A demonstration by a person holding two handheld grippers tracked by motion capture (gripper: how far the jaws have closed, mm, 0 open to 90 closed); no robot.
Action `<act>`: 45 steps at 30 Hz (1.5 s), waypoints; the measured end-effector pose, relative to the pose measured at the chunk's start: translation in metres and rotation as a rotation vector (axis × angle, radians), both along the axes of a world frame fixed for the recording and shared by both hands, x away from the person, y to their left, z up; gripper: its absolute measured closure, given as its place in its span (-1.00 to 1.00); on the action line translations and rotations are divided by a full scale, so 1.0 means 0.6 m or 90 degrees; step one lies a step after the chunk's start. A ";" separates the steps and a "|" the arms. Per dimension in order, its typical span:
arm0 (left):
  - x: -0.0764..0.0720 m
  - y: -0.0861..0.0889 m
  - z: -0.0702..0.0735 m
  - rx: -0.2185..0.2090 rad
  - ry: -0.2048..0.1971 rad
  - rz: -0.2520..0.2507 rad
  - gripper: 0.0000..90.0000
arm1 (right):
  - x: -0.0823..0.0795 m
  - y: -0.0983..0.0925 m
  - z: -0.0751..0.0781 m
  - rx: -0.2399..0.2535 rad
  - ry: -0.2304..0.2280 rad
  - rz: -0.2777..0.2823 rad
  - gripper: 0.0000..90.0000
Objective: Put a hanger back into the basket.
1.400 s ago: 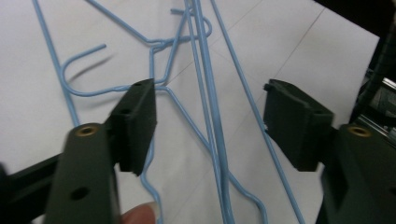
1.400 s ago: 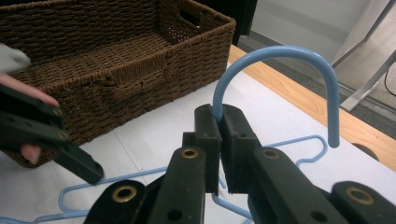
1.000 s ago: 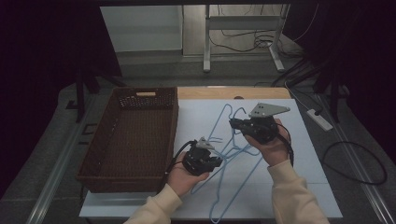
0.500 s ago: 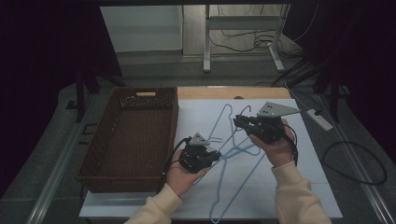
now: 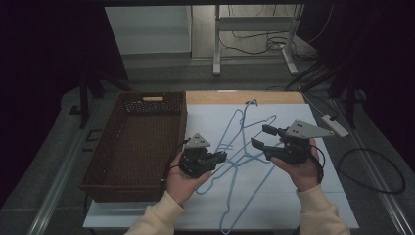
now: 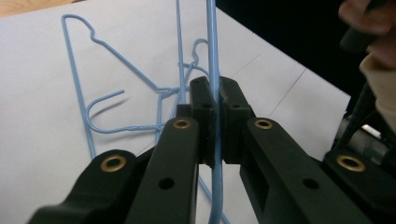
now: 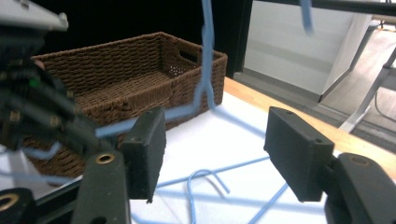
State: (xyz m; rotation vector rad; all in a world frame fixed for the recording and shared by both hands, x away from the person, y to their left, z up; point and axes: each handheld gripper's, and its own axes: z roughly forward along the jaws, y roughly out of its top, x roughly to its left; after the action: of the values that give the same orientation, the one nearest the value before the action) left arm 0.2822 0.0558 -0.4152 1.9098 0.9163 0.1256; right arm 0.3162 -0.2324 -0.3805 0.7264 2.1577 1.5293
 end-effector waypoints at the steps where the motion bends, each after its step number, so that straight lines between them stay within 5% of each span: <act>1: 0.000 0.004 0.002 -0.006 0.001 0.003 0.91 | -0.001 -0.003 -0.004 -0.002 0.004 -0.002 -0.18; 17: -0.005 0.087 0.046 -0.056 -0.030 0.036 0.91 | -0.004 -0.060 -0.093 -0.042 0.064 -0.053 -0.29; 32: -0.008 0.185 0.075 -0.072 -0.061 0.096 0.91 | -0.009 -0.088 -0.137 -0.049 0.095 -0.082 -0.32; 45: -0.009 0.264 0.074 -0.066 -0.066 0.154 0.91 | -0.019 -0.102 -0.152 -0.077 0.099 -0.094 -0.32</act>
State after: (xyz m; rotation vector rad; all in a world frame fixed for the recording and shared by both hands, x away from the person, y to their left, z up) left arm 0.2769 0.2143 -0.3707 1.6771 1.0607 0.3124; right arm 0.3047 -0.2934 -0.4719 0.9687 2.2295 1.2934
